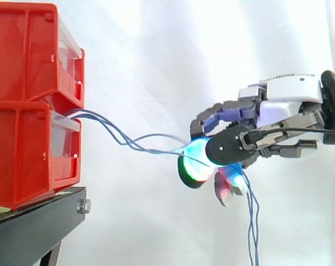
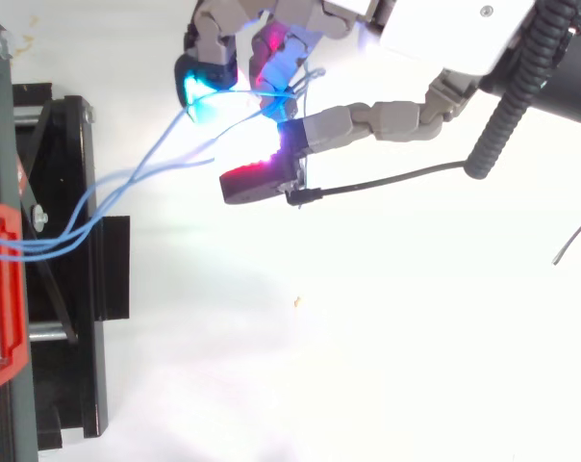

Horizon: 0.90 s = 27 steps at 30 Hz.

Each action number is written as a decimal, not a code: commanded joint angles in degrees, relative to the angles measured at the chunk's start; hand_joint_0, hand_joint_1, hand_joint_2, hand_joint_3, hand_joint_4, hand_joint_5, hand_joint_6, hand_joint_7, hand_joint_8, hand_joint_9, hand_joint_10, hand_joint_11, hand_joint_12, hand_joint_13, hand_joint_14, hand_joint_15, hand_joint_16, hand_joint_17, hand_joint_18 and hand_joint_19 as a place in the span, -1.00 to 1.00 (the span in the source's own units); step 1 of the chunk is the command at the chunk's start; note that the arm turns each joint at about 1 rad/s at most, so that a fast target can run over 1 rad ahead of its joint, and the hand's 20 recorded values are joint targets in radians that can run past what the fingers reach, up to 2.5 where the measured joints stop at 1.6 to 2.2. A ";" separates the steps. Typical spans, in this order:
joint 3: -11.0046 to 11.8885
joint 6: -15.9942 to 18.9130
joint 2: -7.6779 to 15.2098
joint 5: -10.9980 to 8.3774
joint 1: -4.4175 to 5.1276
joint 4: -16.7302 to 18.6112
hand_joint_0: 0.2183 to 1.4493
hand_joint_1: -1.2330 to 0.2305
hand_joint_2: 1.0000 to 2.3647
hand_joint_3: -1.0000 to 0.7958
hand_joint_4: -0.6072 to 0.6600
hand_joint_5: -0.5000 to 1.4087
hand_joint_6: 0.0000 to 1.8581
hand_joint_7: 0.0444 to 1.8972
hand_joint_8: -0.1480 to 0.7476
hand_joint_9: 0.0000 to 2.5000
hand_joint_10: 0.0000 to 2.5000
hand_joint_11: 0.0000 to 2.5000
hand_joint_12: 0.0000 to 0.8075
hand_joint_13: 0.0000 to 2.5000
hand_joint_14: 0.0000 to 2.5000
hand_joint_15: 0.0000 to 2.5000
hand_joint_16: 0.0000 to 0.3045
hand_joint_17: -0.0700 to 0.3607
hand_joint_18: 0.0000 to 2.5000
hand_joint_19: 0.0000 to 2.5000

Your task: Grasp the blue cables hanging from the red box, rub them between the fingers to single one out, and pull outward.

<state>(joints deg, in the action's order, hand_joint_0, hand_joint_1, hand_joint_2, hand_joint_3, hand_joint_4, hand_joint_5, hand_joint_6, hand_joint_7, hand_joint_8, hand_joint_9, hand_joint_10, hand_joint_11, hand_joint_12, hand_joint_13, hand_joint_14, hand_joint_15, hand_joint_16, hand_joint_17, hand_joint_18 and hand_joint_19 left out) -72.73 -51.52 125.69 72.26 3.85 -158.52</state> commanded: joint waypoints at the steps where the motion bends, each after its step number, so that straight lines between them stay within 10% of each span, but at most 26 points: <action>1: 1.63 -0.07 0.08 0.25 0.02 -0.65 -0.37 -0.43 -0.99 -0.39 0.06 -0.65 -0.04 -0.05 -0.17 0.01 -0.98 -0.31 -0.19 -0.23 -0.98 -0.39 -0.69 -0.18 -0.41 -0.45; 13: -1.45 -2.45 0.08 0.08 -0.77 -1.44 -0.53 0.09 -1.00 -0.42 0.10 -0.61 -0.11 -0.02 -0.11 0.11 -0.98 -0.32 -0.12 -0.18 -0.98 -0.40 -0.65 -0.12 -0.36 -0.46; 27: -1.89 -1.83 0.08 0.17 -1.48 -1.27 -0.45 0.13 -0.99 -0.36 0.08 -0.56 -0.35 0.27 -0.12 0.12 -0.98 -0.35 -0.15 -0.18 -0.97 -0.40 -0.67 -0.15 -0.38 -0.45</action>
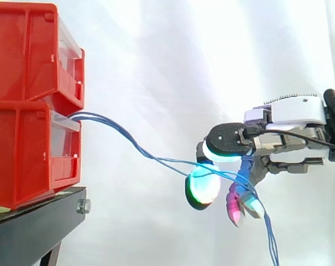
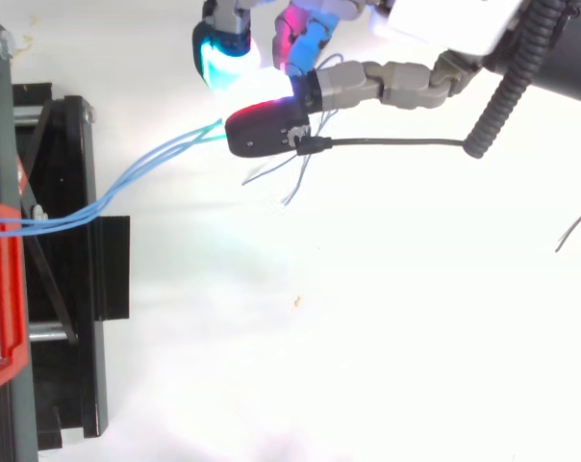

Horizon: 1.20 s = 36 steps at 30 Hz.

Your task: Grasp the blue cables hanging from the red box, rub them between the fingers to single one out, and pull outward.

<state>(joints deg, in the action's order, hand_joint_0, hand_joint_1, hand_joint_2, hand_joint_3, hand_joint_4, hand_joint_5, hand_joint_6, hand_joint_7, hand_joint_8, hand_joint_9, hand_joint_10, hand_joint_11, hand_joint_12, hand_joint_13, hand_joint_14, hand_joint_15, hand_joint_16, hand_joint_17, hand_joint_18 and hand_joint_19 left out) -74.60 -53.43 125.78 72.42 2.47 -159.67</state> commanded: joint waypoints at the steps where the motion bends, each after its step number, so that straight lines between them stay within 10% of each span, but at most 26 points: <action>1: -0.02 0.08 -0.01 -0.17 -0.10 -0.21 -0.45 0.07 -0.99 -0.35 0.08 -0.56 -0.35 0.28 -0.12 0.11 -0.98 -0.36 -0.15 -0.18 -0.97 -0.40 -0.67 -0.15 -0.38 -0.46; 6: 1.39 0.43 -0.01 0.00 -0.27 -0.56 -0.41 -0.19 -0.98 -0.25 0.03 -0.62 -0.18 0.04 -0.15 0.08 -0.98 -0.33 -0.16 -0.19 -0.97 -0.40 -0.67 -0.15 -0.37 -0.46; 12: 8.50 3.42 -0.09 1.06 -0.45 -12.42 -0.40 -0.29 -0.98 -0.20 0.06 -0.64 -0.08 -0.01 -0.14 0.06 -0.98 -0.30 -0.16 -0.19 -0.97 -0.39 -0.67 -0.16 -0.37 -0.46; 19: 10.53 11.33 -0.09 0.88 0.96 -23.41 -0.44 -0.14 -0.99 -0.33 0.08 -0.63 -0.08 -0.03 -0.12 0.11 -0.98 -0.30 -0.15 -0.18 -0.97 -0.39 -0.67 -0.16 -0.36 -0.45; 28: 10.44 29.08 -0.01 0.79 2.89 -24.55 -0.59 0.22 -1.00 -0.44 0.11 -0.60 -0.16 0.02 -0.08 0.13 -0.98 -0.33 -0.07 -0.16 -0.98 -0.40 -0.63 -0.08 -0.33 -0.47; 36: 9.30 30.93 -0.09 0.79 3.68 -24.99 -0.64 0.03 -1.00 -0.44 0.13 -0.63 -0.13 -0.06 -0.05 0.11 -0.98 -0.29 -0.04 -0.14 -0.98 -0.40 -0.60 -0.04 -0.31 -0.47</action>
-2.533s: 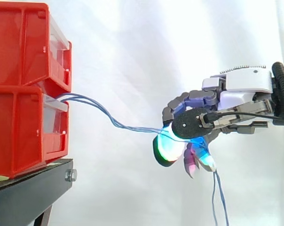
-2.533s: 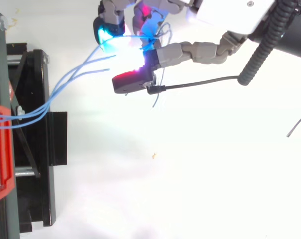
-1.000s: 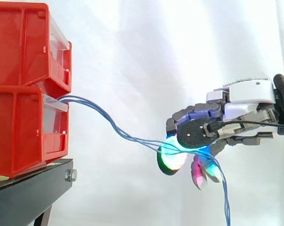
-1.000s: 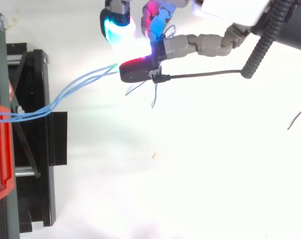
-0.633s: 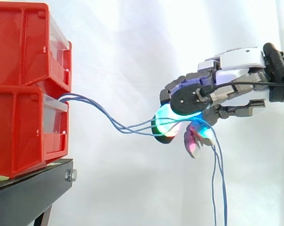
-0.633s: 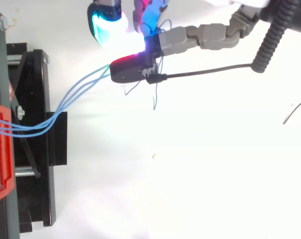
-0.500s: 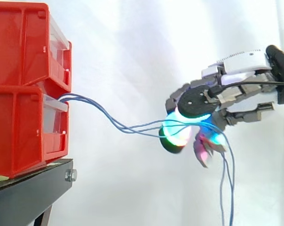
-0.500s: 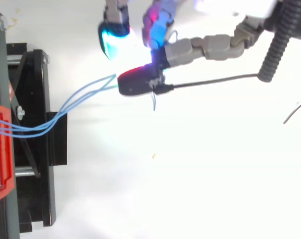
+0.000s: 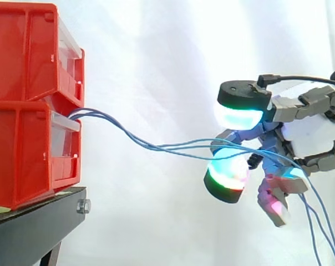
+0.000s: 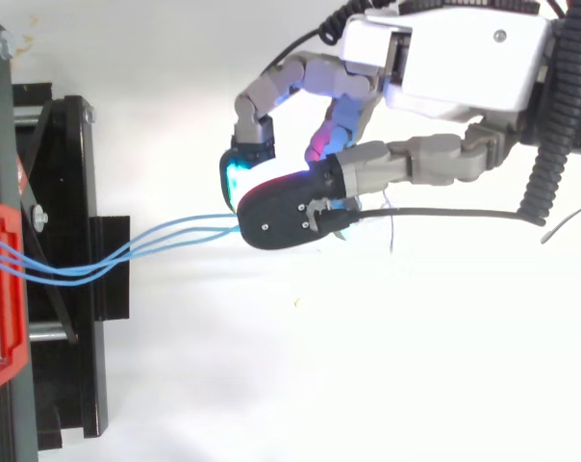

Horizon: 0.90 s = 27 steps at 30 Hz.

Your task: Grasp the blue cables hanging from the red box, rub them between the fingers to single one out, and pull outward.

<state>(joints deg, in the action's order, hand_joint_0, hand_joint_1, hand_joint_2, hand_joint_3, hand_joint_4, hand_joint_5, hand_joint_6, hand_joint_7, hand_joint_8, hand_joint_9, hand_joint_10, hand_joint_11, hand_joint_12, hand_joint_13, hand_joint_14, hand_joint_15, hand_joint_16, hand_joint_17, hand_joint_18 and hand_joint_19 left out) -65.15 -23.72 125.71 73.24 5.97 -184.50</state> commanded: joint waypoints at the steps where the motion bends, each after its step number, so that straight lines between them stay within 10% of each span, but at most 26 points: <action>1: -0.24 1.22 -0.03 -0.02 0.18 -0.25 -0.64 -0.01 -1.00 -0.44 0.13 -0.64 -0.13 -0.06 -0.06 0.11 -0.98 -0.30 -0.04 -0.14 -0.98 -0.40 -0.60 -0.04 -0.31 -0.47; 20: 0.19 9.57 -0.03 0.33 1.15 -2.01 -0.23 -0.50 -0.98 -0.21 -0.17 -0.67 -0.03 0.02 -0.18 0.04 -0.98 -0.25 -0.19 -0.19 -0.97 -0.38 -0.69 -0.18 -0.36 -0.46; 27: 4.59 12.30 -0.03 0.94 1.15 -9.83 -0.13 -0.53 -1.00 -0.43 -0.16 -0.67 -0.02 -0.05 -0.20 0.04 -0.98 -0.27 -0.21 -0.19 -0.97 -0.39 -0.70 -0.20 -0.35 -0.46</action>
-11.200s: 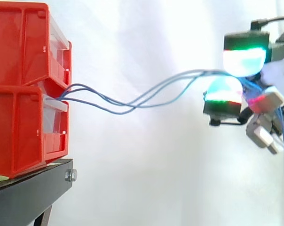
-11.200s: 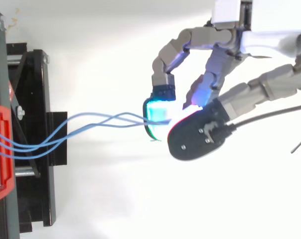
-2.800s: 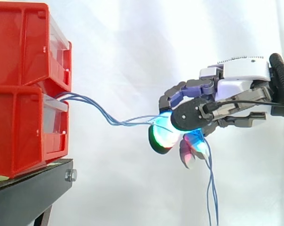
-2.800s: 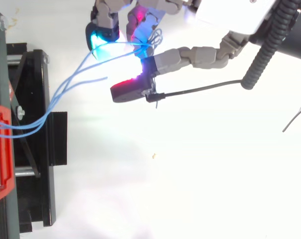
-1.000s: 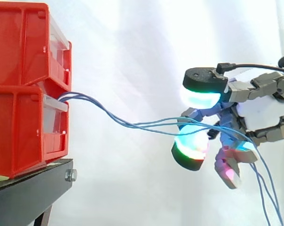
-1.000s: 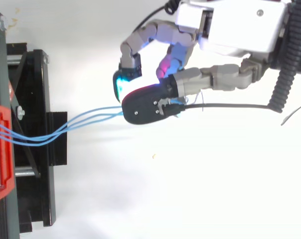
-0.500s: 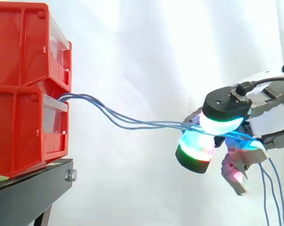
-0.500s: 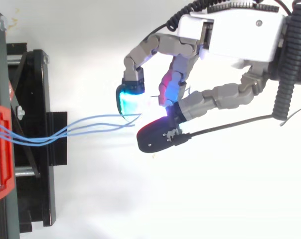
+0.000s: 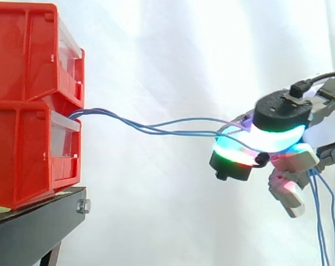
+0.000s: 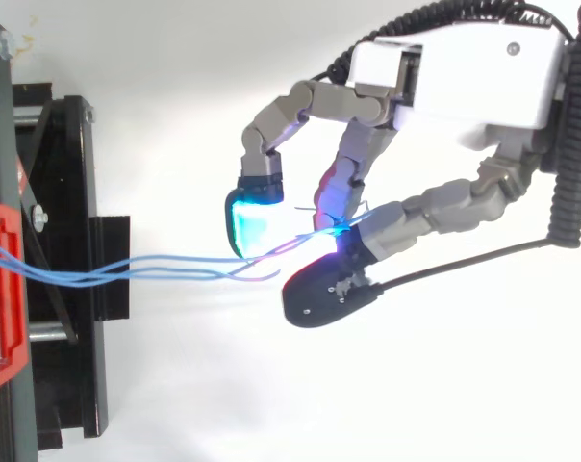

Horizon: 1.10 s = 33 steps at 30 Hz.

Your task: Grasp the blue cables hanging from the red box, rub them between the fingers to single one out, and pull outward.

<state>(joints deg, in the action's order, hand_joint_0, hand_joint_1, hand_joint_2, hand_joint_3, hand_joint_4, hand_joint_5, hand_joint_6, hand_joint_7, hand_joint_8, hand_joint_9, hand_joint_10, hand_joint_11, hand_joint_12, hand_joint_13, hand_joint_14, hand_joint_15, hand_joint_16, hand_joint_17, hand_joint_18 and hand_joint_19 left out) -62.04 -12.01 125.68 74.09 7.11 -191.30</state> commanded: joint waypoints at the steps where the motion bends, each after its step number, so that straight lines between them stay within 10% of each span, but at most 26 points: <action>1: 1.92 0.59 0.00 0.18 0.01 -3.64 -0.13 -0.54 -1.00 -0.44 -0.14 -0.67 -0.02 -0.05 -0.20 0.04 -0.98 -0.26 -0.21 -0.19 -0.97 -0.39 -0.70 -0.20 -0.35 -0.46; 33: 8.25 0.59 0.00 0.35 -0.34 -8.83 -0.55 -0.14 -1.00 -0.44 0.04 -0.61 -0.09 0.04 -0.11 0.14 -0.98 -0.29 -0.12 -0.15 -0.97 -0.38 -0.65 -0.12 -0.33 -0.44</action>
<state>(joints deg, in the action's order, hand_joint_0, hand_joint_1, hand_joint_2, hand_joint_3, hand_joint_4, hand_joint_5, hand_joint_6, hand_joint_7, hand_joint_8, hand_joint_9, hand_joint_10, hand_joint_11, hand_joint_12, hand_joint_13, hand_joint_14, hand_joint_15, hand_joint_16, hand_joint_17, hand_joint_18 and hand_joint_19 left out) -53.88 -11.43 125.70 74.40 6.77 -200.24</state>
